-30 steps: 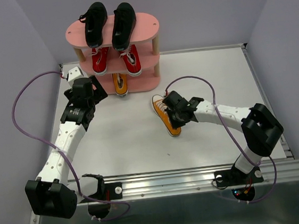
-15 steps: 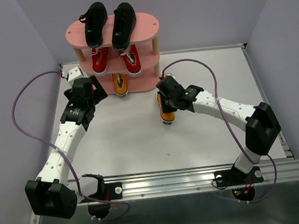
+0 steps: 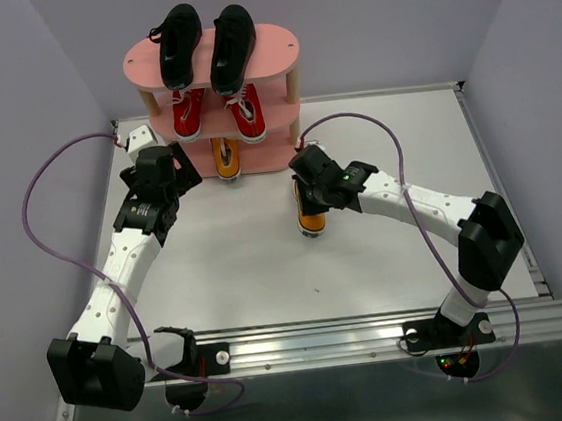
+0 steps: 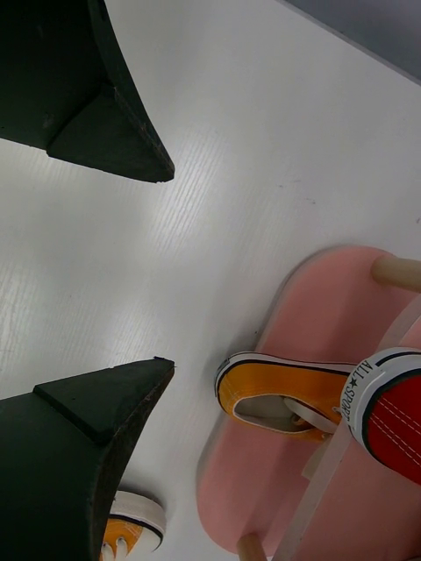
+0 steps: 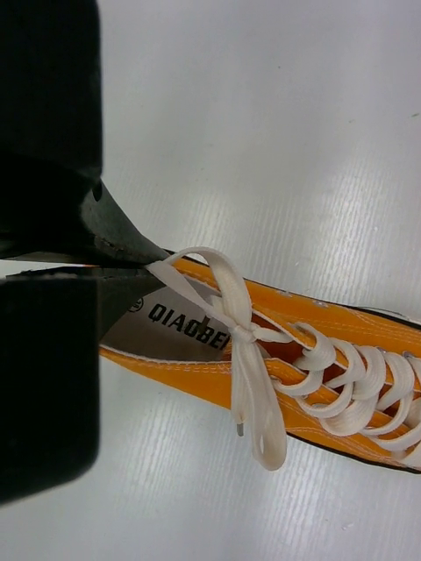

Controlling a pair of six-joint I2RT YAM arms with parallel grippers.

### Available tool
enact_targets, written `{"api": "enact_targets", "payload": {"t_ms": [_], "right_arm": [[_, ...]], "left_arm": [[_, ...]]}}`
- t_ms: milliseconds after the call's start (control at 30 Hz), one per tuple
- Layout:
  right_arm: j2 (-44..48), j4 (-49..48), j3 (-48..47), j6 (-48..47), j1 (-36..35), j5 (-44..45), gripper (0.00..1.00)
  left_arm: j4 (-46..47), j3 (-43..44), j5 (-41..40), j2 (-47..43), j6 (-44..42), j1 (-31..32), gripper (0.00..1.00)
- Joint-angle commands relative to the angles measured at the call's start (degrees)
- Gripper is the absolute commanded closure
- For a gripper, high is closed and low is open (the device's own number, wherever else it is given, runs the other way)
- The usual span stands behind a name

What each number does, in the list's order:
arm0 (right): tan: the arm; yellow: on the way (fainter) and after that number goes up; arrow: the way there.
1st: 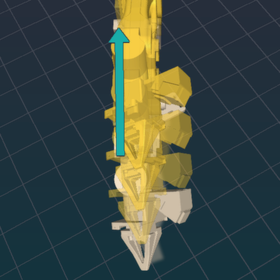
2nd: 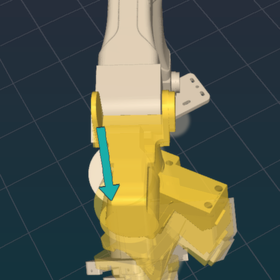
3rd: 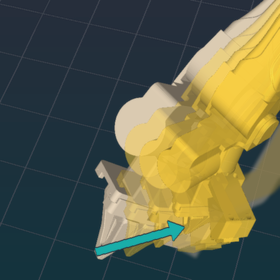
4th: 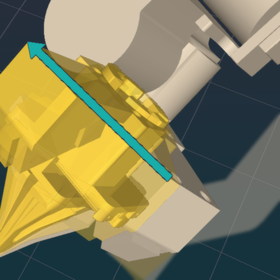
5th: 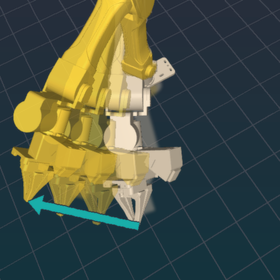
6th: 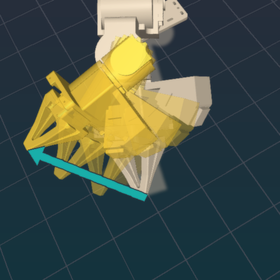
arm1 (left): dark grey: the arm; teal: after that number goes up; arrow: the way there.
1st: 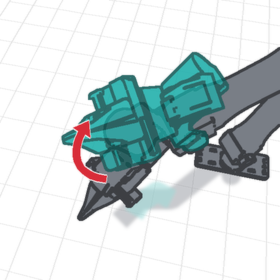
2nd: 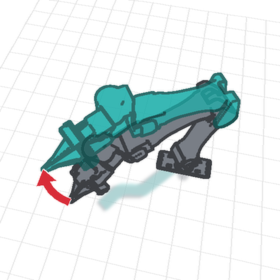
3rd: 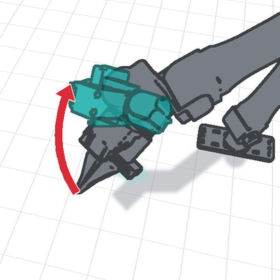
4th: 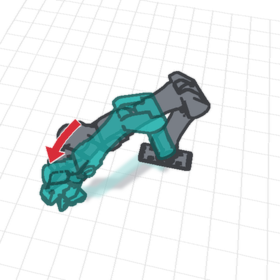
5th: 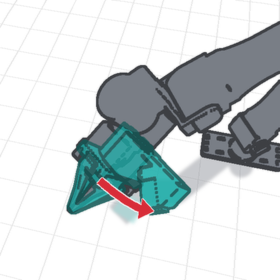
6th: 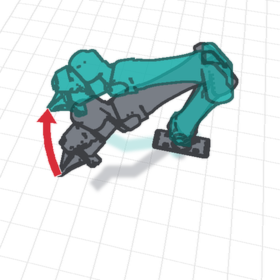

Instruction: Place and organize the shoes onto the shoe shelf

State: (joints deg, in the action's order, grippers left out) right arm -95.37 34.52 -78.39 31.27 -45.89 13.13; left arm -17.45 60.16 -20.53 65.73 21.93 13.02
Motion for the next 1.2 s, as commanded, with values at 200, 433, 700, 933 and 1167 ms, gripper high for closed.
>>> {"api": "enact_targets", "payload": {"t_ms": [200,433,700,933,1167], "right_arm": [[-1.7,1.2,2.7,1.5,-1.7,1.9,0.34],[-1.2,3.1,3.3,6.3,-1.7,8.6,0.34],[-1.8,4.0,5.8,11.5,-1.7,11.9,0.43],[-3.1,2.9,7.3,12.2,-1.7,11.0,0.46],[-4.3,0.5,9.7,12.6,-1.7,8.1,0.47]], "left_arm": [[1.5,2.9,0.1,1.0,-0.7,-0.3,0.07],[1.8,3.1,1.2,2.1,-0.6,-0.3,0.07],[1.7,2.8,0.7,1.9,-1.1,-0.3,0.07],[1.9,2.8,0.8,2.2,-1.2,-0.3,0.07],[1.8,2.5,0.8,2.1,-1.3,-0.3,0.07]]}}
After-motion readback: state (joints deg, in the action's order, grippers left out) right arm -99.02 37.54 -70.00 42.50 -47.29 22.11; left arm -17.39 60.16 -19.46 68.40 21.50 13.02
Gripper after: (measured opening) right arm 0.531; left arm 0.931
